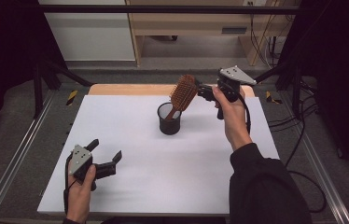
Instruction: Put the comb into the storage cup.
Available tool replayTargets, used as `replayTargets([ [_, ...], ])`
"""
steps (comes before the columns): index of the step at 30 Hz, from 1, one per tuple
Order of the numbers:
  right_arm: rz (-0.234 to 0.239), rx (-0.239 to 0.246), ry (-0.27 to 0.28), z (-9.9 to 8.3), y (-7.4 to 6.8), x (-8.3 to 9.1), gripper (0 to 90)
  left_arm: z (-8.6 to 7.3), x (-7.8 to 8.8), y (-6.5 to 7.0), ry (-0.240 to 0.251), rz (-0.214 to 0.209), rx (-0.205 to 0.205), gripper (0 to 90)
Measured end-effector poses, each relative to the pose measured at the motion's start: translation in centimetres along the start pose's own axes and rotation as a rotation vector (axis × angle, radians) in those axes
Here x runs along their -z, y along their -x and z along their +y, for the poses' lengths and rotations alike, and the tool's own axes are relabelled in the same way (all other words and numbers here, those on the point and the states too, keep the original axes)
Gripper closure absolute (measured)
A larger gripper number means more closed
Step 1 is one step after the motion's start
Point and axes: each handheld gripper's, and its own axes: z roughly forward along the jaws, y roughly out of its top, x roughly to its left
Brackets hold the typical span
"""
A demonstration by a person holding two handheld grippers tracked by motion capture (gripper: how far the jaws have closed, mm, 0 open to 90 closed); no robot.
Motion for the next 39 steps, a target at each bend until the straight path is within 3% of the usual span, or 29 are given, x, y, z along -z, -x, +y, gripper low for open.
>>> replayTargets([
  [10, 0.023, 0.019, 0.016, 0.2, 0.8, 1.9, 6.5, 0.0, 0.8, -0.6, 0.006, 0.023, 0.004, 3.2],
  [15, 0.011, 0.007, 0.016, 0.1, 1.3, 3.3, 6.0, 0.1, 1.7, -0.9, 0.013, 0.028, -0.004, 3.2],
  [39, 0.005, 0.071, 0.016, -2.7, 4.3, 10.2, 4.6, -0.2, 5.6, -3.1, 0.042, 0.045, 0.012, 2.5],
])
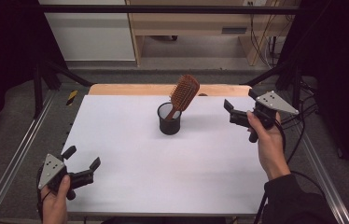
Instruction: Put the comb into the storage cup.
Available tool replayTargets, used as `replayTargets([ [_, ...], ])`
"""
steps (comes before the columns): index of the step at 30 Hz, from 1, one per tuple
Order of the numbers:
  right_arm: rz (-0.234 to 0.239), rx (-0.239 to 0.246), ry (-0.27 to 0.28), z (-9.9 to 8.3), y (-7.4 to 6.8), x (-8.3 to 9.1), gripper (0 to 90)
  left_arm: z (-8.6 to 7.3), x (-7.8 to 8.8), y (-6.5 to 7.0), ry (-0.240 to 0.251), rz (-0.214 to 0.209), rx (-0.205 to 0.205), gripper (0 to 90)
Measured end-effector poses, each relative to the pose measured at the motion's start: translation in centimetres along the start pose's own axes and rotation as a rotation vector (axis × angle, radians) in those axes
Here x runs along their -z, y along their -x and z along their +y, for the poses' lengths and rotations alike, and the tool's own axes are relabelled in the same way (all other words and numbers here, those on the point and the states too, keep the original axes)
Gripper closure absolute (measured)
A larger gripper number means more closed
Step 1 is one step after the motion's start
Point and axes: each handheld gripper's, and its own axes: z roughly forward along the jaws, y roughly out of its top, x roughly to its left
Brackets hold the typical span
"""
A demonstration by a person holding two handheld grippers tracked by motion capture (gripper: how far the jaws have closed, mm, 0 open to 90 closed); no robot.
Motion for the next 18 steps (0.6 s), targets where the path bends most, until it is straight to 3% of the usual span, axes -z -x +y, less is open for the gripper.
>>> replayTargets([
  [2, -0.003, -0.004, 0.000, -0.3, 0.3, 0.6, 4.6, 0.0, 0.2, -0.1, 0.010, -0.006, 0.023, 2.5],
  [11, -0.011, -0.028, -0.002, -2.2, 1.1, 2.9, 4.8, -0.1, 0.7, -0.4, 0.014, 0.005, 0.025, 2.4],
  [18, -0.018, -0.049, 0.002, -4.2, 1.2, 4.5, 4.9, -0.1, 0.6, -0.3, 0.019, -0.012, 0.019, 2.4],
])
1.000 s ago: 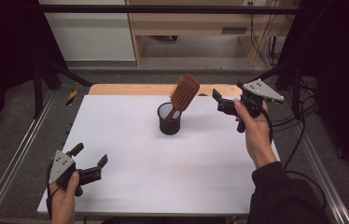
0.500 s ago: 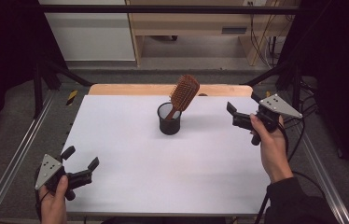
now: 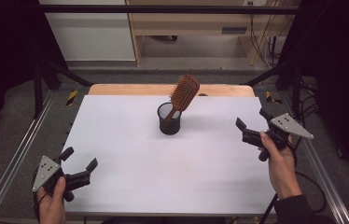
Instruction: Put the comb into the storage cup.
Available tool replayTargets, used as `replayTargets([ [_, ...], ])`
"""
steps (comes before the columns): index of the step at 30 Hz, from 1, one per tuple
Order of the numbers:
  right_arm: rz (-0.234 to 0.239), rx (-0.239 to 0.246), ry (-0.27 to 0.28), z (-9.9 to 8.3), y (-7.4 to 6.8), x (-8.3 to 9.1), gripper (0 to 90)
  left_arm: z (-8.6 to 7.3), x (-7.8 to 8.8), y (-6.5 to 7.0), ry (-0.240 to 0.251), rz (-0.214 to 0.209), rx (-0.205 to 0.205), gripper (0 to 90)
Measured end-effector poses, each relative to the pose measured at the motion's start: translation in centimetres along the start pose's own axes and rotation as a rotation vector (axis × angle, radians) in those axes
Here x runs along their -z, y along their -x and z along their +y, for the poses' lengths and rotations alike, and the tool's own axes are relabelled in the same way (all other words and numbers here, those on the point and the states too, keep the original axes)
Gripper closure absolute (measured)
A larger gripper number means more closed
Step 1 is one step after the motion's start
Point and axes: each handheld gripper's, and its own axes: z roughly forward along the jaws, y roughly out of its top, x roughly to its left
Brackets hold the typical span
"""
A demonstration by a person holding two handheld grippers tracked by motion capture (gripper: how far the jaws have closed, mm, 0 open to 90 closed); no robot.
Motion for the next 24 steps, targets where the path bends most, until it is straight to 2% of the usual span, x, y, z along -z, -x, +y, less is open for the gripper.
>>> replayTargets([
  [4, -0.009, 0.001, -0.010, -1.0, 0.1, 0.9, 3.9, -0.1, -0.2, 0.1, -0.005, -0.002, -0.005, 2.5],
  [10, -0.019, -0.024, -0.032, -2.8, 0.4, 1.5, 4.1, -0.1, -0.3, 0.3, -0.008, -0.008, -0.014, 2.4],
  [17, -0.034, -0.034, -0.080, -6.0, 0.2, 2.5, 3.9, -0.2, -0.4, 0.2, -0.010, -0.007, -0.004, 2.4],
  [22, -0.031, -0.028, -0.100, -7.5, 0.1, 3.1, 3.9, -0.2, -0.3, 0.2, -0.010, -0.008, -0.007, 2.4],
  [24, -0.030, -0.005, -0.103, -7.8, 0.1, 3.3, 3.9, -0.2, -0.3, 0.2, -0.009, -0.006, -0.005, 2.4],
])
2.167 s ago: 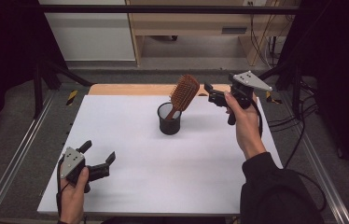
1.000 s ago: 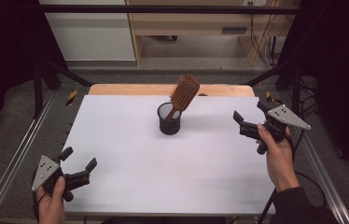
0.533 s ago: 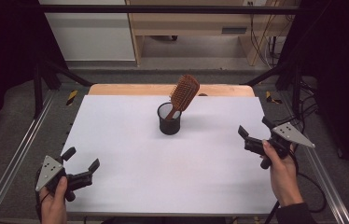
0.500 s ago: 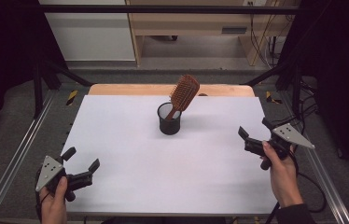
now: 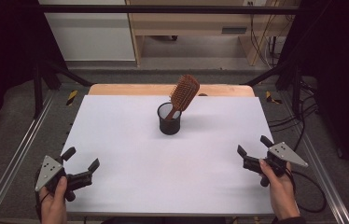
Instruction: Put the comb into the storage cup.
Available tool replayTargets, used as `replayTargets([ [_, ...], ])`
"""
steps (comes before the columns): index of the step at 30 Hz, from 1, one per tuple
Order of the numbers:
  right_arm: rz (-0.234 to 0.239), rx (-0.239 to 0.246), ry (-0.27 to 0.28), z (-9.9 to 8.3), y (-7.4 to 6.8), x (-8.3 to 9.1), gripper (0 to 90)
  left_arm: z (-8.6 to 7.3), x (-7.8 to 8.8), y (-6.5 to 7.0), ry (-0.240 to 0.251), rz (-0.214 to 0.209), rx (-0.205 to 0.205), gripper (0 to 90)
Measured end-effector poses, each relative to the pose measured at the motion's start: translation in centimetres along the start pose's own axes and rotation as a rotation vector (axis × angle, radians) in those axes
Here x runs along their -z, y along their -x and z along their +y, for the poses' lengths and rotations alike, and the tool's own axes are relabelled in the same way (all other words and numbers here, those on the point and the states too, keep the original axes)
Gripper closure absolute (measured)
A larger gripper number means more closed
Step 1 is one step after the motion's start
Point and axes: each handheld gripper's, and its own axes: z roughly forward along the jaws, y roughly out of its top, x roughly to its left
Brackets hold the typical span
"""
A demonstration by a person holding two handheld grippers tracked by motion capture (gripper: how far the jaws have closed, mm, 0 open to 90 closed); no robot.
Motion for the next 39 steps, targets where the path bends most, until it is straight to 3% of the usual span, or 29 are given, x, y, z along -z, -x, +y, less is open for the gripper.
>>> replayTargets([
  [19, 0.075, 0.036, -0.010, -1.4, -1.6, -0.2, 4.2, 0.1, 0.1, 0.2, 0.022, -0.005, -0.013, 2.4],
  [39, 0.150, 0.062, -0.001, -2.0, -3.3, -1.4, 4.1, 0.1, 0.0, 0.2, 0.041, -0.015, 0.010, 2.4],
])
